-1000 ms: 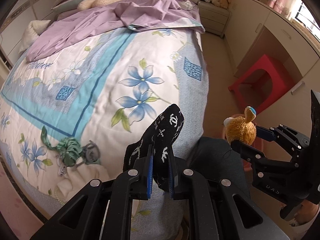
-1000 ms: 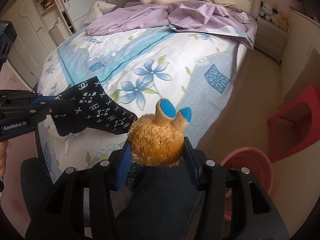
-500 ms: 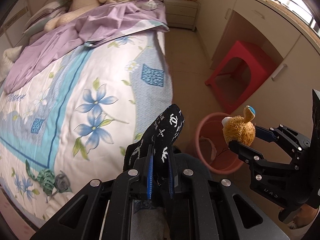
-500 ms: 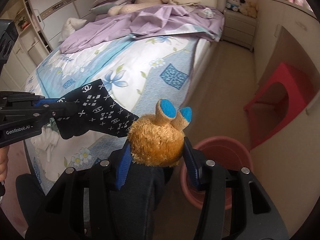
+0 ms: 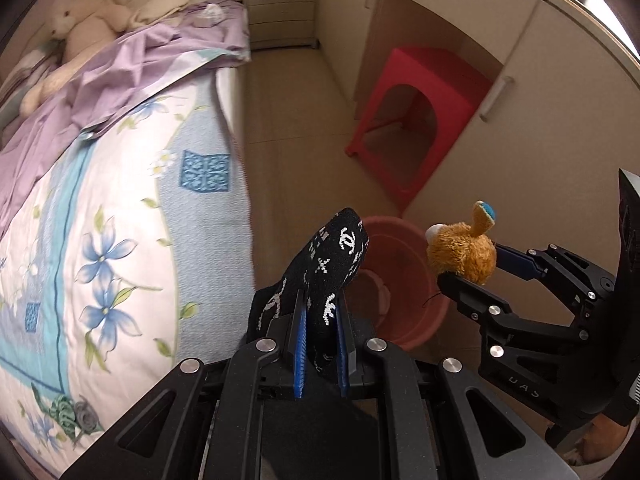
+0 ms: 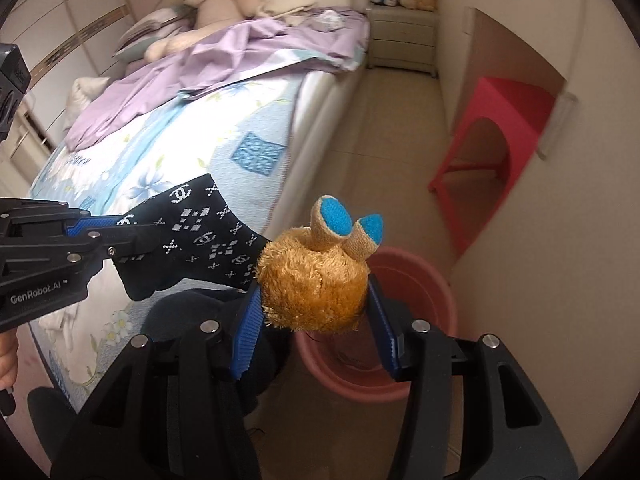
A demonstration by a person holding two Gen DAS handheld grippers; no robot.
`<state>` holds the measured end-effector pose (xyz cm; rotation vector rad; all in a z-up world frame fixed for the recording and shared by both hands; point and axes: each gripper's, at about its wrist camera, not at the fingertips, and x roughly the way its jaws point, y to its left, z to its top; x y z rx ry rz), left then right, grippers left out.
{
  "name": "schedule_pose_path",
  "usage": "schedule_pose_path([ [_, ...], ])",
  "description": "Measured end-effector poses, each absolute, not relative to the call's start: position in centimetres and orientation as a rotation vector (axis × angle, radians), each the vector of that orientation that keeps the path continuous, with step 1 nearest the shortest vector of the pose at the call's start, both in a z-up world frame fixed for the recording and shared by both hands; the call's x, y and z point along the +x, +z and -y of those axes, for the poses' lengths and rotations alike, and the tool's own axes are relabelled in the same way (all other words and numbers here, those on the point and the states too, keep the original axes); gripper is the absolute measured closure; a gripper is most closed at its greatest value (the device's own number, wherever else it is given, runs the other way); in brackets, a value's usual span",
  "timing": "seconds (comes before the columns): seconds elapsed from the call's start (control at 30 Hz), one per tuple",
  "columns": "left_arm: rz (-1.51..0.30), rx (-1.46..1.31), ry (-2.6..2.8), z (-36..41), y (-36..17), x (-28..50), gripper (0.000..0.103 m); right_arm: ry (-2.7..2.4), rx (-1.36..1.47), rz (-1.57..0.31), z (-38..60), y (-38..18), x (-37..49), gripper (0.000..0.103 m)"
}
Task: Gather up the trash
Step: 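Carry the black sock and plush toy with both tools over the pink bucket, then open the left tool to drop the sock while the right tool drops the plush toy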
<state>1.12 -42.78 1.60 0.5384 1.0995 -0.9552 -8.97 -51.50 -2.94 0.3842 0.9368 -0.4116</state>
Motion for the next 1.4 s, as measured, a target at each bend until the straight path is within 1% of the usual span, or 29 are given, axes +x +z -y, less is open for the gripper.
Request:
schedule_pose_path([
  [0.43,-1.104,0.644,-1.047,48.8,-1.2,-2.7,0.09,-0.547,0.454,-0.939,55.4,-5.2,-13.6,0.055],
  [0.8,-1.162,0.692,-1.048,51.5,-4.7,-3.6,0.089,-0.573,0.496,-0.947,56.7,-7.0,-14.3,0.055],
  [0.87,-1.163,0.702,-1.044,51.7,-5.0,-3.6,0.085,-0.572,0.498,-0.951,56.8,-7.2,-14.3,0.055],
  [0.9,-1.157,0.706,-1.04,51.7,-5.0,-3.6,0.084,-0.571,0.498,-0.954,56.8,-7.3,-14.3,0.055],
  [0.97,-1.133,0.716,-1.03,51.8,-5.0,-3.5,0.072,-0.571,0.503,-0.957,56.7,-7.5,-14.2,0.055],
  [1.0,-1.128,0.719,-1.028,51.8,-4.9,-3.4,0.07,-0.57,0.503,-0.959,56.6,-7.6,-14.1,0.055],
  [1.03,-1.127,0.718,-1.025,51.8,-4.9,-3.3,0.063,-0.57,0.503,-0.961,56.7,-7.6,-14.1,0.055],
  [1.13,-1.11,0.716,-1.013,51.6,-4.7,-3.0,0.056,-0.568,0.504,-0.962,56.7,-7.8,-14.0,0.054],
  [1.2,-1.099,0.711,-1.0,51.4,-4.4,-2.8,0.047,-0.568,0.506,-0.964,56.8,-7.9,-13.9,0.054],
  [1.27,-1.086,0.701,-0.986,51.1,-4.2,-2.3,0.034,-0.564,0.514,-0.967,56.8,-8.2,-13.8,0.054],
  [1.3,-1.08,0.697,-0.981,50.8,-4.0,-2.1,0.032,-0.56,0.518,-0.969,56.7,-8.3,-13.7,0.054],
  [1.37,-1.073,0.682,-0.966,50.4,-3.8,-1.5,0.019,-0.551,0.519,-0.975,56.6,-8.6,-13.4,0.054],
  [1.4,-1.07,0.676,-0.956,50.2,-3.8,-1.1,0.018,-0.545,0.518,-0.975,56.6,-8.7,-13.2,0.054],
])
